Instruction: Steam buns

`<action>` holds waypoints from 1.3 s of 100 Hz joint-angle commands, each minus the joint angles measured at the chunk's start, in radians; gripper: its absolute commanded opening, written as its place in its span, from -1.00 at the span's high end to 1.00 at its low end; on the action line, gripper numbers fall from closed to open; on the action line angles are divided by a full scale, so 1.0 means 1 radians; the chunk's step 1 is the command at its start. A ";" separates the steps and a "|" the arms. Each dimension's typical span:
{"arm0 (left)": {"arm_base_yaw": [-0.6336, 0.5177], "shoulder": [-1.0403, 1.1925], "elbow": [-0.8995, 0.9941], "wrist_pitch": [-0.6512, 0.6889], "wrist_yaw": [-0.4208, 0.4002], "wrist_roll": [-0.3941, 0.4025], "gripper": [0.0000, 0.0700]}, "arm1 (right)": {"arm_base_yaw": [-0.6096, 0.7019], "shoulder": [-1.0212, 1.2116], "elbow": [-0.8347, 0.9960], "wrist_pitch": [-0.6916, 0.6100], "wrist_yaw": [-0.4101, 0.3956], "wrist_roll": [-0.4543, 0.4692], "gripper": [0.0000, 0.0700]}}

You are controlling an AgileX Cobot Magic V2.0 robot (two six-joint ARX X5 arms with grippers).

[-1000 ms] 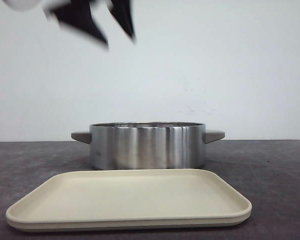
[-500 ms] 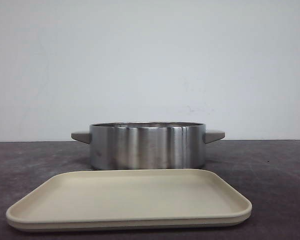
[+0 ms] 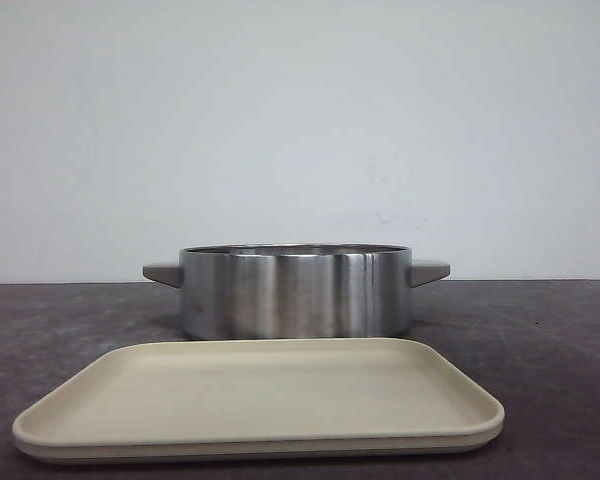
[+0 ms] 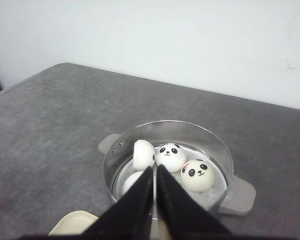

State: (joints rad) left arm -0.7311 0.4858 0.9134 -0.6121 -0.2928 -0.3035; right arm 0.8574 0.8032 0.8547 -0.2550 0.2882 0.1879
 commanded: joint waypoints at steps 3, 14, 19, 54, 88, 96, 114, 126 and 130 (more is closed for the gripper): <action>-0.009 0.008 0.011 0.006 -0.006 -0.001 0.96 | 0.011 0.005 0.017 0.018 0.000 0.010 0.98; -0.009 0.009 0.011 0.006 -0.006 -0.001 0.96 | 0.011 0.005 0.017 0.024 0.000 0.010 0.98; -0.009 0.008 0.011 0.006 -0.006 -0.001 0.96 | 0.011 0.005 0.017 0.024 0.000 0.010 0.98; -0.009 0.008 0.011 0.006 -0.006 -0.001 0.96 | -0.031 -0.103 0.005 0.006 0.000 0.024 0.98; -0.009 0.008 0.011 0.006 -0.006 -0.001 0.96 | -0.461 -0.452 -0.396 0.168 -0.096 -0.122 0.98; -0.009 0.008 0.011 0.006 -0.006 -0.001 0.96 | -0.566 -0.537 -0.504 0.167 -0.179 -0.121 0.98; -0.009 0.008 0.011 0.006 -0.006 -0.001 0.96 | -0.716 -0.645 -0.690 0.171 -0.217 -0.122 0.98; -0.009 0.008 0.011 0.006 -0.006 -0.001 0.96 | -0.761 -0.681 -0.767 0.179 -0.253 -0.122 0.98; -0.009 0.008 0.011 0.006 -0.006 -0.001 0.96 | -0.771 -0.691 -0.786 0.180 -0.270 -0.122 0.98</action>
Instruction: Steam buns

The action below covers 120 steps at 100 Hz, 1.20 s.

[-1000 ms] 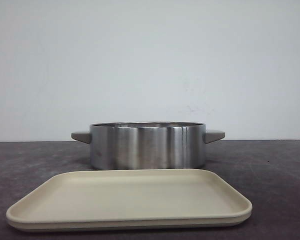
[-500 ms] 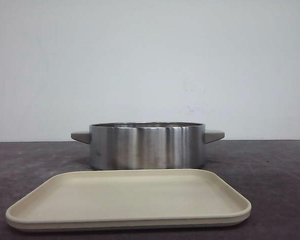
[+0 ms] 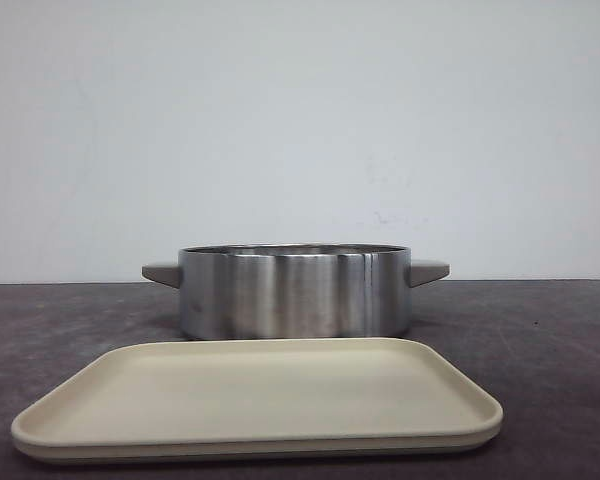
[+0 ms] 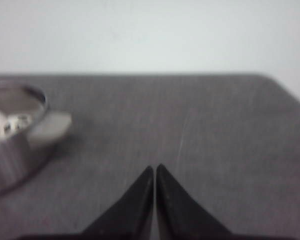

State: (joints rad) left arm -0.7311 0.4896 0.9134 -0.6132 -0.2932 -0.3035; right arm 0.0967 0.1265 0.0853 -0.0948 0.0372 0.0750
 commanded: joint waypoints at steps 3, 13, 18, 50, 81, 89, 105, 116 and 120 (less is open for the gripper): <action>-0.009 0.004 0.011 0.007 -0.006 -0.001 0.96 | -0.016 -0.023 -0.028 0.020 -0.031 -0.009 0.98; -0.009 0.004 0.011 0.007 -0.006 -0.001 0.96 | -0.023 -0.050 -0.071 0.044 -0.045 -0.008 0.98; -0.009 0.004 0.011 0.007 -0.006 -0.001 0.96 | -0.024 -0.066 -0.074 0.013 -0.045 -0.010 0.98; -0.009 0.004 0.011 0.006 -0.005 -0.001 0.96 | -0.050 -0.123 -0.074 -0.084 -0.032 -0.069 0.98; -0.009 0.004 0.011 0.007 -0.005 -0.001 0.96 | -0.055 -0.123 -0.073 -0.062 -0.038 -0.089 0.98; -0.009 0.004 0.011 0.007 -0.005 -0.001 0.96 | -0.055 -0.123 -0.073 -0.063 -0.038 -0.089 0.98; -0.009 0.004 0.011 0.007 -0.005 -0.001 0.96 | -0.055 -0.123 -0.073 -0.063 -0.038 -0.089 0.98; -0.009 0.004 0.011 0.007 -0.005 -0.001 0.96 | -0.055 -0.123 -0.073 -0.063 -0.038 -0.089 0.98; -0.009 0.004 0.011 0.007 -0.005 -0.001 0.96 | -0.055 -0.123 -0.073 -0.063 -0.038 -0.089 0.98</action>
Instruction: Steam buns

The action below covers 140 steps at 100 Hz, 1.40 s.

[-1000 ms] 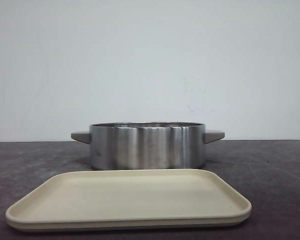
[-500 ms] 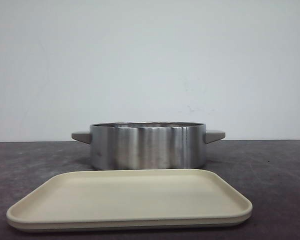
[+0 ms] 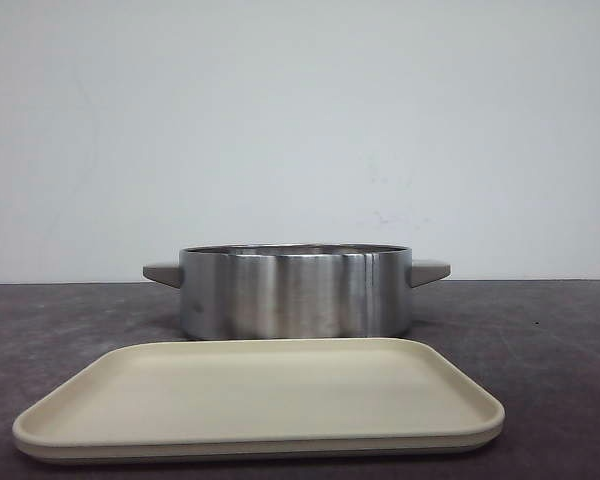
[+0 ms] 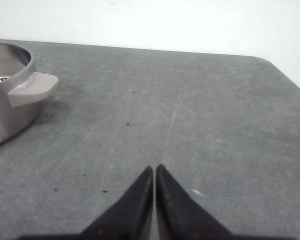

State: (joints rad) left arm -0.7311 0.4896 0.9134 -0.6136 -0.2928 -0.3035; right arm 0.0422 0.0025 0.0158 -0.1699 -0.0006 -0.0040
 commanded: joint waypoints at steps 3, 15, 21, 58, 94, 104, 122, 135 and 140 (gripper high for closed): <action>-0.009 0.004 0.011 0.008 -0.006 -0.001 0.96 | 0.000 0.001 -0.003 0.013 0.000 -0.010 0.98; -0.009 0.004 0.011 0.008 -0.006 -0.001 0.96 | 0.000 0.001 -0.003 0.013 0.000 -0.010 0.98; -0.009 0.004 0.011 0.004 -0.006 0.034 0.96 | 0.000 0.001 -0.003 0.013 0.000 -0.010 0.98; 0.237 -0.174 -0.218 0.181 0.092 0.212 0.96 | 0.000 0.001 -0.003 0.013 0.000 -0.010 0.98; 0.489 -0.440 -0.769 0.489 0.147 0.111 0.96 | 0.000 0.001 -0.003 0.013 0.000 -0.009 0.98; 0.534 -0.477 -0.814 0.490 0.201 0.108 0.96 | 0.000 0.001 -0.003 0.013 0.000 -0.010 0.98; 0.584 -0.487 -0.864 0.503 0.300 0.142 0.96 | 0.000 0.001 -0.003 0.013 0.000 -0.010 0.98; 0.603 -0.487 -0.900 0.528 0.324 0.142 0.96 | 0.000 0.001 -0.003 0.013 0.000 -0.010 0.98; 0.606 -0.487 -0.900 0.516 0.324 0.150 0.96 | 0.000 0.001 -0.003 0.013 0.000 -0.010 0.98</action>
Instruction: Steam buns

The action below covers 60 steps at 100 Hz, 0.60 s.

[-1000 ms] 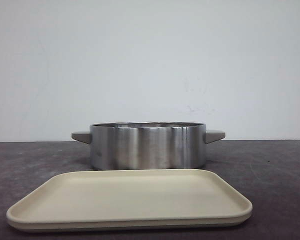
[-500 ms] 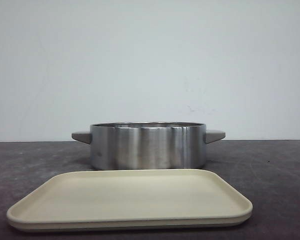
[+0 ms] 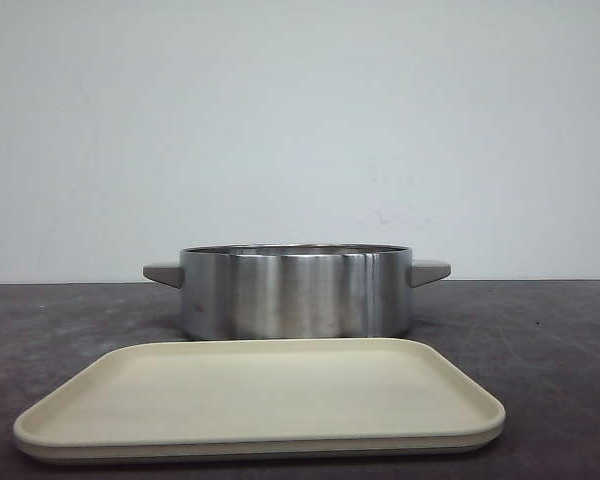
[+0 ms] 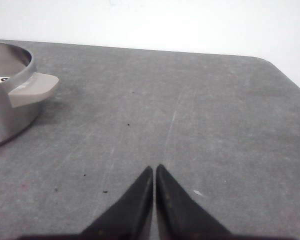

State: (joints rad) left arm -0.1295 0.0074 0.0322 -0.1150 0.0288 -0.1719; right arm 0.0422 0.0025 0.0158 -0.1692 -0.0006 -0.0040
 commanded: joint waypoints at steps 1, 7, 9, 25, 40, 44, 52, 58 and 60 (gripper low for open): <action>0.006 -0.005 -0.019 0.016 0.002 0.022 0.96 | 0.000 0.001 -0.003 0.012 0.000 -0.009 0.98; 0.011 -0.005 -0.019 0.006 0.001 0.037 0.96 | 0.000 0.001 -0.003 0.012 0.000 -0.009 0.98; 0.013 -0.005 -0.019 0.000 -0.003 0.038 0.96 | 0.000 0.001 -0.003 0.012 0.000 -0.010 0.98; 0.044 -0.004 -0.019 -0.078 -0.014 0.060 0.96 | 0.000 0.001 -0.003 0.012 0.000 -0.009 0.98; 0.066 -0.005 -0.019 -0.077 -0.020 0.085 0.96 | 0.000 0.001 -0.003 0.011 0.000 -0.009 0.98; 0.073 -0.005 -0.019 -0.077 -0.021 0.086 0.96 | 0.000 0.001 -0.003 0.012 0.000 -0.009 0.98; 0.085 -0.005 -0.019 -0.074 -0.021 0.085 0.96 | 0.000 0.001 -0.003 0.012 0.000 -0.009 0.98; 0.085 -0.005 -0.018 -0.074 -0.021 0.085 0.96 | 0.000 0.001 -0.003 0.012 0.000 -0.009 0.98; 0.085 -0.005 -0.018 -0.074 -0.021 0.085 0.96 | 0.000 0.001 -0.003 0.012 0.000 -0.009 0.98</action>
State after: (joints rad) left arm -0.0437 0.0051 0.0322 -0.1837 0.0067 -0.0990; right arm 0.0422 0.0025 0.0158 -0.1688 -0.0006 -0.0040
